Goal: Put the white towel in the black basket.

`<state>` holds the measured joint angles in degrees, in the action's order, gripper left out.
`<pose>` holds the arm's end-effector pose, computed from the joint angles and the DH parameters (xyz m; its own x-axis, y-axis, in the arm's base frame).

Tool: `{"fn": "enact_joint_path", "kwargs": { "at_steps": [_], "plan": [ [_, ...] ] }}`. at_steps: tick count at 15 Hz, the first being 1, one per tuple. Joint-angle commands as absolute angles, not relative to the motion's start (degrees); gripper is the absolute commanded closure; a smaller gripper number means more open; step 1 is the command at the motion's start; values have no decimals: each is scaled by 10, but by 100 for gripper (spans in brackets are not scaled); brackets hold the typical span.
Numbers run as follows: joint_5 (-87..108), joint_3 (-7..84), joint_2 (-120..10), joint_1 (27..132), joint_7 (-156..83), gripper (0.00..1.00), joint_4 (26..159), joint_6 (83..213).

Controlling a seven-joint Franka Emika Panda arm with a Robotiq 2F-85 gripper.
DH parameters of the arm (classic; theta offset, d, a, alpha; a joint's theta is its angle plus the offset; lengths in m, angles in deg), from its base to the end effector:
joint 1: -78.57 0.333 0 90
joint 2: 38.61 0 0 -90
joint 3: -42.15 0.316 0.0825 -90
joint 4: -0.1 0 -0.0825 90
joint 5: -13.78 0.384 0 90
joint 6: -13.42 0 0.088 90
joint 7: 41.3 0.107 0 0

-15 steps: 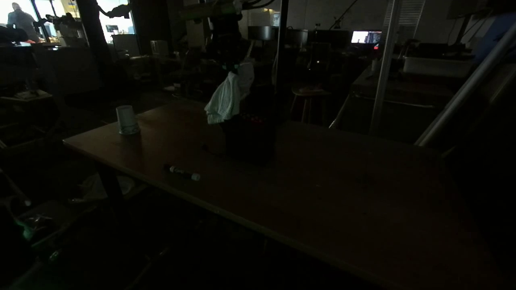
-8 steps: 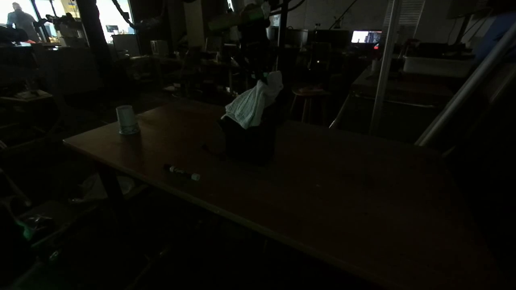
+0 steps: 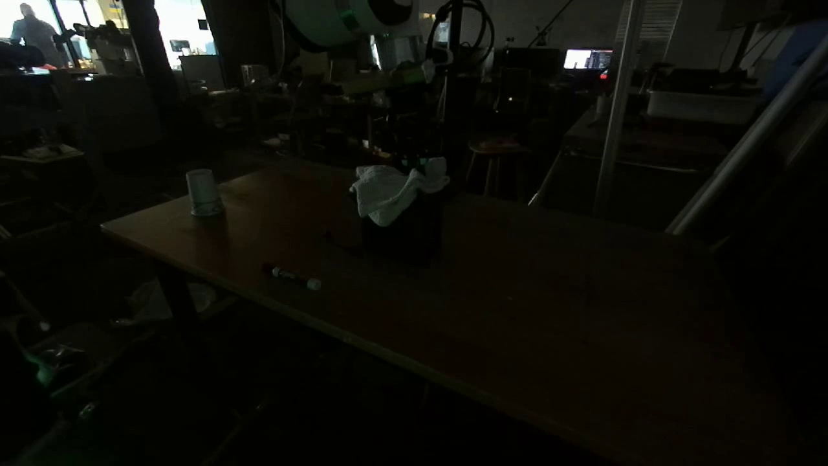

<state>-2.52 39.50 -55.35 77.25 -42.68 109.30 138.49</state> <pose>0.6145 -0.0517 0.3465 0.9922 0.1173 -0.0415 0.1239 -0.9631 0.2391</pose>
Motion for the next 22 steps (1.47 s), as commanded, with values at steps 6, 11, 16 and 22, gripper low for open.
{"fn": "enact_joint_path", "kwargs": {
  "at_steps": [6,11,16,22],
  "plan": [
    [-12,408,-513,794,-410,97,1131,1334],
    [18,415,-536,784,-438,97,1142,1361],
    [148,427,-565,745,-552,97,1137,1403],
    [266,444,-608,709,-688,97,1130,1394]
  ]
}}
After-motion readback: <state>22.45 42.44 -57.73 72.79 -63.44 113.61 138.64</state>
